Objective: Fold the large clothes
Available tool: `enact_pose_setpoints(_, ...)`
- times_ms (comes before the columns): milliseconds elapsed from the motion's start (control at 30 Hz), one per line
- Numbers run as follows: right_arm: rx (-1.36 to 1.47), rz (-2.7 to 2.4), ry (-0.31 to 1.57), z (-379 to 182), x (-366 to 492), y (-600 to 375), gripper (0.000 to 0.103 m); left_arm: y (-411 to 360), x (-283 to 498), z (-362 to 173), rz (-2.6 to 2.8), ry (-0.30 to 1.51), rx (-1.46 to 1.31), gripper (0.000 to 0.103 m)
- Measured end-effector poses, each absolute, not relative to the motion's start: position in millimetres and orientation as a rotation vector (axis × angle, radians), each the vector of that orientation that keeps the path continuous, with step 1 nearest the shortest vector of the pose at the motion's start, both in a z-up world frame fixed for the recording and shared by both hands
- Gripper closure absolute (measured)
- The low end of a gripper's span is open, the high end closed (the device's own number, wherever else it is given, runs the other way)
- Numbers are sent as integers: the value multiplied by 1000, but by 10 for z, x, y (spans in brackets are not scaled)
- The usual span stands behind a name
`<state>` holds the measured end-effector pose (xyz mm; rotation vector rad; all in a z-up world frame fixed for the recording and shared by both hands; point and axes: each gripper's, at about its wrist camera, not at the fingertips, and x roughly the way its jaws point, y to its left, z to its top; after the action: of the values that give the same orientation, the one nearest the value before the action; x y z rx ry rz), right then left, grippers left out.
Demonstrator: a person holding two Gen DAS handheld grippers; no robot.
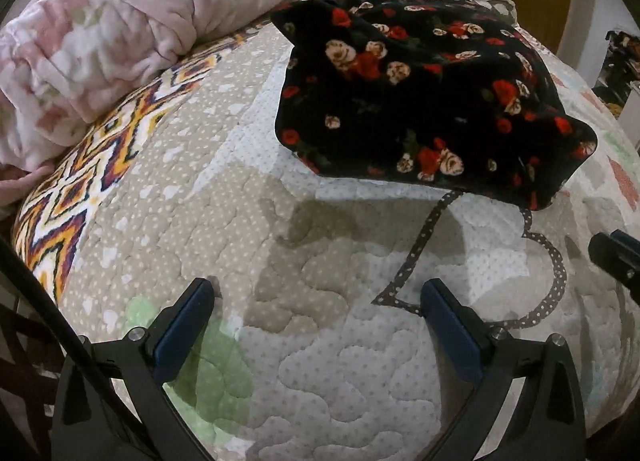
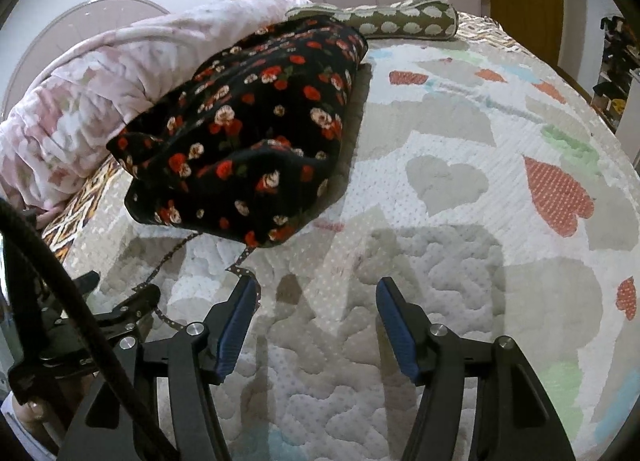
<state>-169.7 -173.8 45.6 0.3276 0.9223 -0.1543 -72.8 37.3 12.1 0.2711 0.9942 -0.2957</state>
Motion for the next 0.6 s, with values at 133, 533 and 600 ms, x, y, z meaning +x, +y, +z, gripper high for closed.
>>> enact_pose_setpoints(133, 328, -154, 935, 401, -1671, -1725, 36, 407, -758, 90, -310, 970, 244, 0)
enact_pose_setpoints(533, 271, -174, 908, 499, -1706, -1634, 36, 480, -837, 305, -301, 902, 215, 0)
enact_pose_setpoints(600, 261, -180, 900, 535, -1724, -1621, 33, 494, -896, 410, -304, 882, 216, 0)
